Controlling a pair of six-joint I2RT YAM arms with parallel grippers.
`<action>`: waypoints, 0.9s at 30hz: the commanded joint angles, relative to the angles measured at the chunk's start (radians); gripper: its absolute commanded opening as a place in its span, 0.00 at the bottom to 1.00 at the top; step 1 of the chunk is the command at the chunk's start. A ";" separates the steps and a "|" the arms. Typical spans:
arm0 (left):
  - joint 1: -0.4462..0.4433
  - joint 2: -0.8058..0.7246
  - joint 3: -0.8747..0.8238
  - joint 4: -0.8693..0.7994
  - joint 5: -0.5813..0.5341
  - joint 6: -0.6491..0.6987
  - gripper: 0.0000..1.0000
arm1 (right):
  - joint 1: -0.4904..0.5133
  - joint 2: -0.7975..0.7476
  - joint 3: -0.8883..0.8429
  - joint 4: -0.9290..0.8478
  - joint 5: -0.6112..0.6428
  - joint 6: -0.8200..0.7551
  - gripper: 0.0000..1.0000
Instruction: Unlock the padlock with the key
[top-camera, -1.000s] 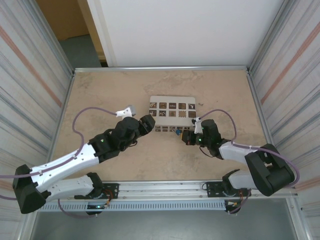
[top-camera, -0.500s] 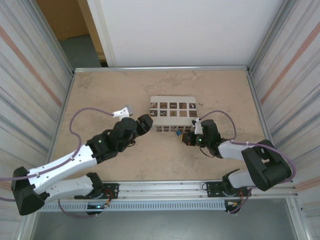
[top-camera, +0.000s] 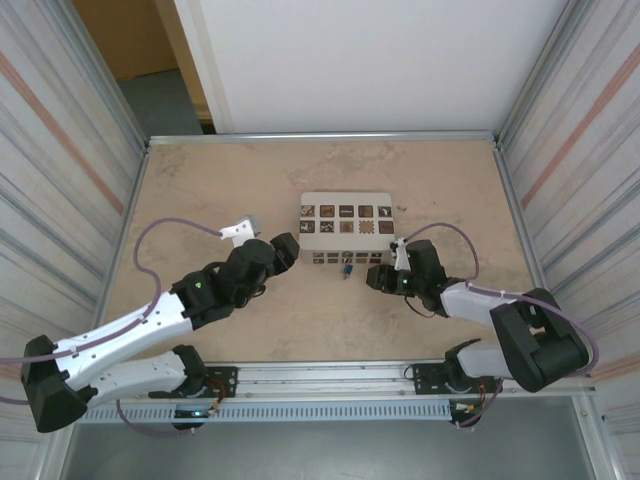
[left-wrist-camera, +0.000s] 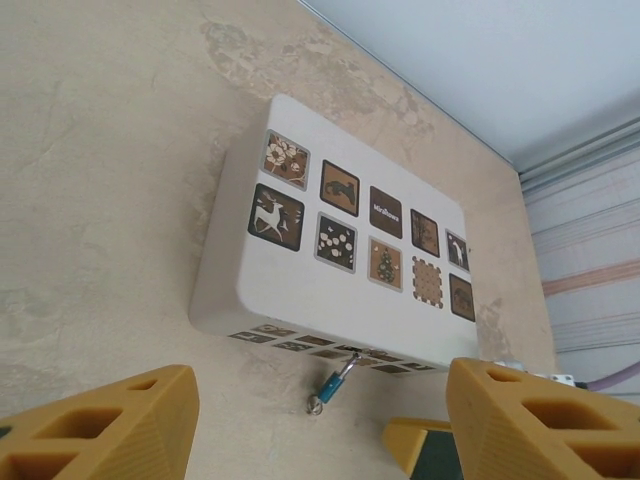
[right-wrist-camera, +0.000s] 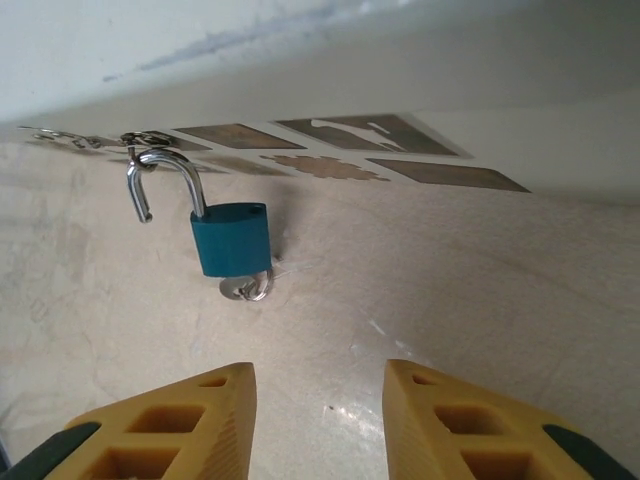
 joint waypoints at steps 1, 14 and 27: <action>0.009 -0.014 -0.013 -0.033 -0.047 0.036 0.68 | -0.015 -0.063 0.037 -0.088 0.025 -0.038 0.43; 0.180 -0.028 -0.056 0.042 0.212 0.168 0.77 | -0.048 -0.208 0.076 -0.193 0.042 -0.064 0.91; 0.345 0.019 -0.046 0.067 0.503 0.259 0.87 | -0.066 -0.180 0.089 -0.188 0.003 -0.024 0.99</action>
